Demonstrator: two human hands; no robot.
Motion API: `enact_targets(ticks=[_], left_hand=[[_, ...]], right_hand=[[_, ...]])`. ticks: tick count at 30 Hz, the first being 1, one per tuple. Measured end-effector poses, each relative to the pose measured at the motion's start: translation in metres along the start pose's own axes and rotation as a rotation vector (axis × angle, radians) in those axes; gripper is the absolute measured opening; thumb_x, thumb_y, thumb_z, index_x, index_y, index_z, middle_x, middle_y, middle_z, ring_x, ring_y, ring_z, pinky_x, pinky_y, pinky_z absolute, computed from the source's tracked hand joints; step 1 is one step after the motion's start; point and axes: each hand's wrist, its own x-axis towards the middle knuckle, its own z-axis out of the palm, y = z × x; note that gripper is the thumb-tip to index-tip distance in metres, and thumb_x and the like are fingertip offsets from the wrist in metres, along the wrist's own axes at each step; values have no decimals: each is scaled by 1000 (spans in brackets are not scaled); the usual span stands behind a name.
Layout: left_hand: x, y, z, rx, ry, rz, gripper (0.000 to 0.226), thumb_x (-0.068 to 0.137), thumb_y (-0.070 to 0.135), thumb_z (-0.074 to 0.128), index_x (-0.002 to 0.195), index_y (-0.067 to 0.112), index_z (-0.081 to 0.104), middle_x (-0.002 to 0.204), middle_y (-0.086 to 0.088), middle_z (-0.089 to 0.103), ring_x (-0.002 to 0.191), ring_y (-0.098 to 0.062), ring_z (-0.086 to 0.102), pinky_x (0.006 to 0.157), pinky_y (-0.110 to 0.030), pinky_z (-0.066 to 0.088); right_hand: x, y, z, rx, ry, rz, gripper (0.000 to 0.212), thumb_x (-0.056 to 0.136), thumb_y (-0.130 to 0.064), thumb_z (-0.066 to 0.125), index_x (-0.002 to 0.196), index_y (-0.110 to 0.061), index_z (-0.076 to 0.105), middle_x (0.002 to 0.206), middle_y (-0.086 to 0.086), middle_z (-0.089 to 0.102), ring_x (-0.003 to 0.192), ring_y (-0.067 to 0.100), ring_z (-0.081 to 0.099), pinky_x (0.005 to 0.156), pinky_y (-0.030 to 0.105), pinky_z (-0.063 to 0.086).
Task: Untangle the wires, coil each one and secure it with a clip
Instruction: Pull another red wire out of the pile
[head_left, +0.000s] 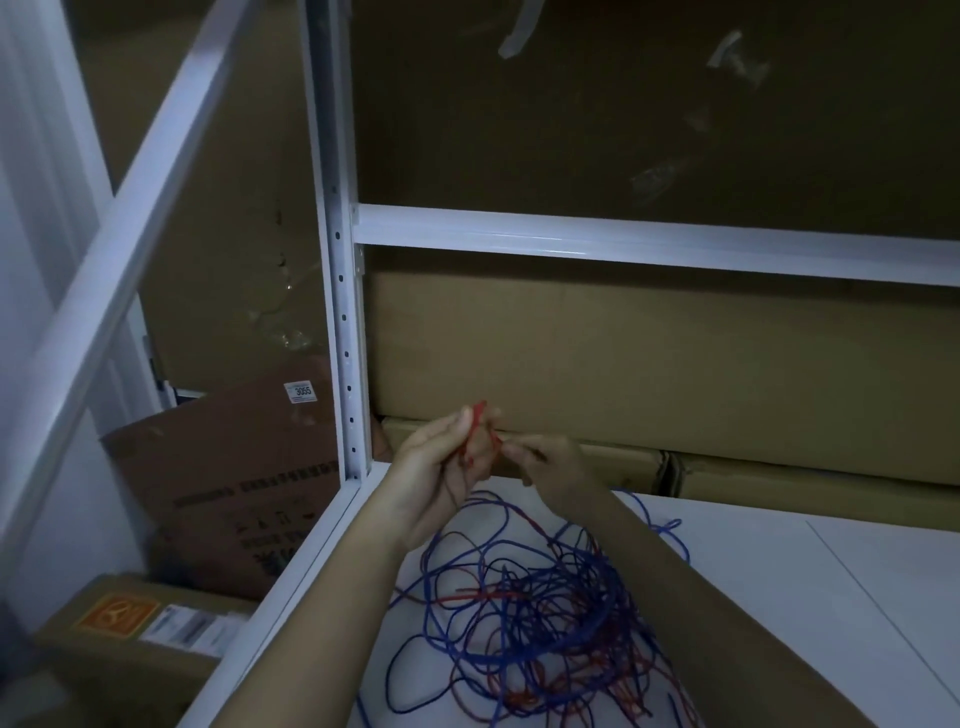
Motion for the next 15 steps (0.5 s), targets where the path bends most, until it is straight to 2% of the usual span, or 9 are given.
enact_targets(ticks=[1, 2, 4, 6, 8, 11, 15], left_hand=[[3, 4, -2, -48, 57, 41, 25, 87, 19, 48, 98, 0, 61, 58, 2, 50, 51, -6, 50, 50, -14, 45], [6, 8, -6, -76, 114, 83, 22, 91, 16, 47, 100, 1, 60, 62, 1, 57, 55, -6, 56, 53, -14, 49], [11, 15, -15, -96, 192, 135, 22, 100, 10, 39, 105, 0, 58, 76, -4, 71, 68, -9, 68, 61, -16, 54], [14, 19, -21, -65, 217, 151, 25, 103, 8, 32, 113, -2, 53, 91, -10, 73, 81, -13, 72, 70, -18, 57], [14, 20, -25, 45, 243, 172, 28, 105, 10, 28, 120, -4, 47, 102, -12, 70, 89, -14, 71, 77, -18, 56], [17, 16, -35, 241, 297, 211, 33, 105, 14, 26, 126, -6, 42, 113, -15, 64, 92, -13, 68, 80, -17, 55], [16, 8, -43, 484, 342, 270, 32, 105, 13, 29, 125, -7, 43, 110, -10, 64, 86, -5, 68, 76, -15, 53]], right_hand=[[-4, -3, 5, -1, -58, -28, 37, 101, -23, 46, 69, -9, 57, 59, 2, 49, 51, 8, 37, 55, 28, 30], [-9, -7, 11, -2, -125, -53, 38, 102, -23, 44, 65, -18, 53, 55, -8, 47, 49, 5, 36, 55, 27, 29], [-16, -17, 21, 5, -235, -77, 38, 104, -24, 41, 69, -33, 52, 52, -14, 49, 48, 1, 41, 56, 24, 31], [-16, -23, 30, 15, -283, -64, 29, 104, -24, 40, 88, -19, 64, 54, -12, 46, 48, -3, 44, 56, 19, 32], [-15, -27, 37, 4, -320, -55, 30, 103, -23, 41, 101, -5, 65, 54, -8, 43, 43, 0, 41, 51, 18, 30], [-19, -27, 43, -16, -355, -78, 29, 102, -24, 43, 101, -9, 67, 47, -12, 49, 40, 4, 38, 48, 20, 31], [-24, -29, 40, 8, -363, -86, 27, 102, -24, 45, 100, -9, 68, 50, -27, 54, 45, 1, 46, 50, 13, 33]])
